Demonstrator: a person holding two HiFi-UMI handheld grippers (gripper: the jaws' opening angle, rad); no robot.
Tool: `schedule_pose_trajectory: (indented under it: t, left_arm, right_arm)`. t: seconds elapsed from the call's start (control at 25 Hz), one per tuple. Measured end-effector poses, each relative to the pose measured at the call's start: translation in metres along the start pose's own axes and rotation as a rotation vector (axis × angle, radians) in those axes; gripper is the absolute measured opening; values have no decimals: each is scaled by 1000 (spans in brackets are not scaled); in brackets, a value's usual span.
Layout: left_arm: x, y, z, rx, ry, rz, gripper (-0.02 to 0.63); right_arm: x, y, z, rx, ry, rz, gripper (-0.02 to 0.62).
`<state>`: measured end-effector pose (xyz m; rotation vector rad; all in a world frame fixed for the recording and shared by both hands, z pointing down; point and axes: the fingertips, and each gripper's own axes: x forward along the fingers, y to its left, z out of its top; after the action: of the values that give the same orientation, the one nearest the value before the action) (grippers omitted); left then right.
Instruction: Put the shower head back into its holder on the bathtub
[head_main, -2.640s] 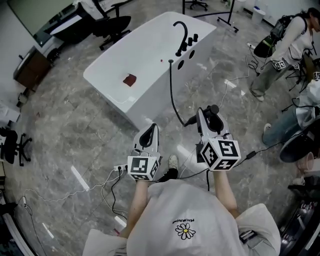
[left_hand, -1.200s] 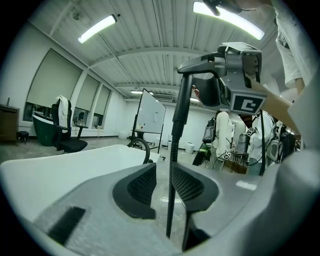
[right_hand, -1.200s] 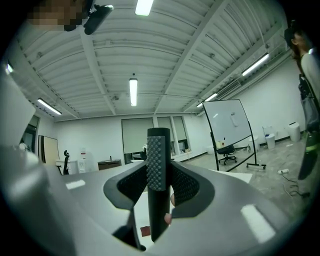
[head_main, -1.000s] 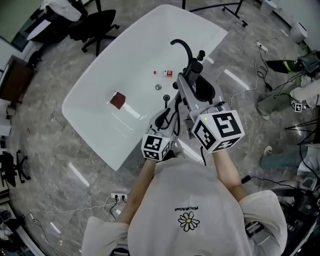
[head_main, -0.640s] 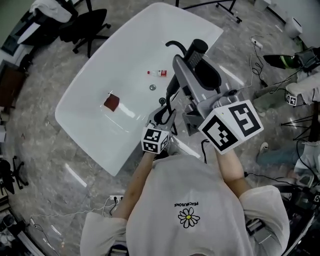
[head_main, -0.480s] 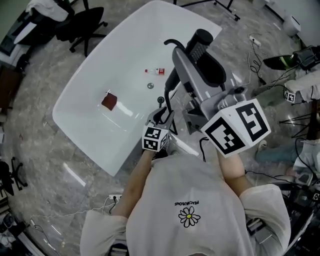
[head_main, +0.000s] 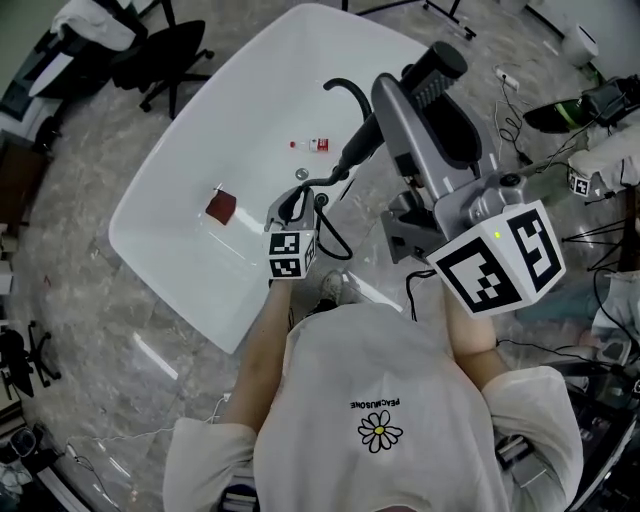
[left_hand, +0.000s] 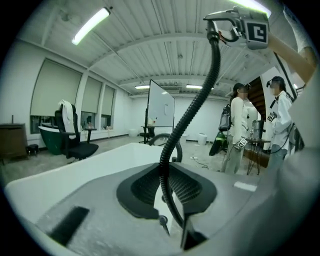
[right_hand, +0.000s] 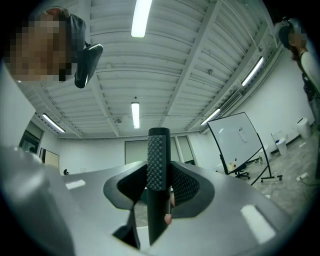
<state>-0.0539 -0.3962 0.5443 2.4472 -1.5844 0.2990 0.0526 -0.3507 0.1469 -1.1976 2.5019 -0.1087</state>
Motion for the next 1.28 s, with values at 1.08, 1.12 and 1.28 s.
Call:
schedule_pose_trajectory:
  t: [1.08,1.12,1.28]
  left_arm:
    - [-60,-27,414,432,-736,118,55]
    - [-60,-30,419,434,-745,113,55]
    - [-58,-46,445,453,-786,81,55]
  right_arm:
    - [-118,-1,123,1,-336,-27,140]
    - [-118,0,125,-3,-343,-27,140]
    - [-118,2,137,-37,-378,-36,140]
